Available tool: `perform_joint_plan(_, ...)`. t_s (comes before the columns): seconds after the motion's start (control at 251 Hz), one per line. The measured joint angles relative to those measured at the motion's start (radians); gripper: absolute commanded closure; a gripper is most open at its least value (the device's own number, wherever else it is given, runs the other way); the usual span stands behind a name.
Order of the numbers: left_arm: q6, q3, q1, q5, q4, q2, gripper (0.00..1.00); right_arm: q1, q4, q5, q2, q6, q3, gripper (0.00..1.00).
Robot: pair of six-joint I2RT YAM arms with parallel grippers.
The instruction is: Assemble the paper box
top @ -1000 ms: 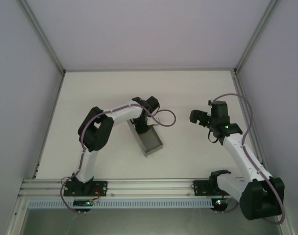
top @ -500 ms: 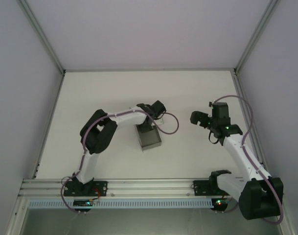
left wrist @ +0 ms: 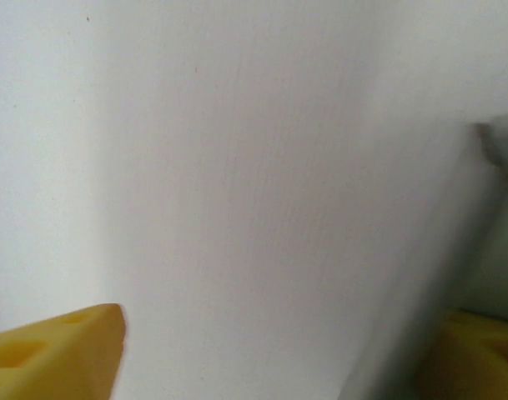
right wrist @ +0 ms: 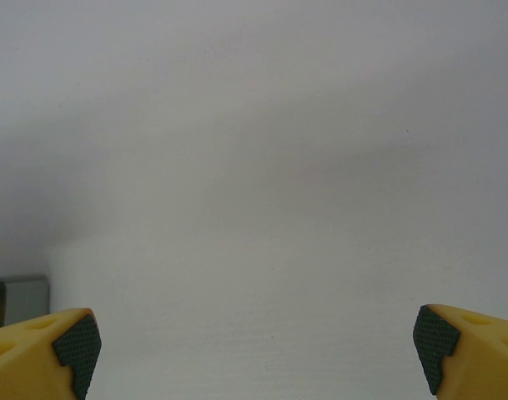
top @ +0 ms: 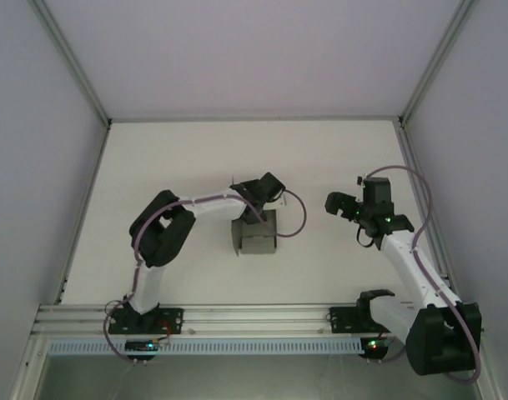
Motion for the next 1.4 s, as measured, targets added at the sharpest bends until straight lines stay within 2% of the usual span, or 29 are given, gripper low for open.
perform_joint_plan(0.235, 0.036, -0.002, -0.029, 0.108, -0.026, -0.177, 0.0, -0.005, 0.08, -0.029, -0.018, -0.049, 0.0, 0.01)
perform_joint_plan(0.355, 0.059, 0.017, -0.033, 0.121, -0.025, -0.245, 0.0, -0.005, 0.103, -0.051, 0.003, -0.079, 0.01, 0.01)
perform_joint_plan(0.515, 0.038, 0.038, -0.021, 0.106, -0.022, -0.252, 0.01, 0.018, 0.131, -0.109, 0.035, -0.134, 0.024, 0.01)
perform_joint_plan(0.603, -0.03, 0.036, -0.005, 0.122, -0.029, -0.27, 0.0, 0.08, 0.132, -0.158, 0.074, -0.217, 0.048, 0.01)
perform_joint_plan(0.73, -0.188, 0.005, 0.039, 0.139, -0.017, -0.404, 0.0, 0.266, 0.107, -0.202, 0.2, -0.412, 0.139, 0.03)
perform_joint_plan(0.894, -0.462, -0.034, 0.16, 0.156, 0.016, -0.677, 0.0, 0.444, 0.051, -0.225, 0.455, -0.665, 0.314, 0.17)
perform_joint_plan(1.07, -0.719, -0.256, 0.35, 0.144, 0.037, -0.93, 0.0, 0.502, -0.027, -0.217, 0.73, -0.835, 0.484, 0.31)
perform_joint_plan(1.249, -0.869, -0.448, 0.441, 0.14, -0.052, -1.0, 0.0, 0.507, -0.05, -0.156, 0.899, -0.879, 0.587, 0.65)
perform_joint_plan(1.397, -0.931, -0.512, 0.454, 0.131, -0.108, -1.039, 0.0, 0.516, -0.053, -0.089, 0.935, -0.85, 0.615, 0.83)
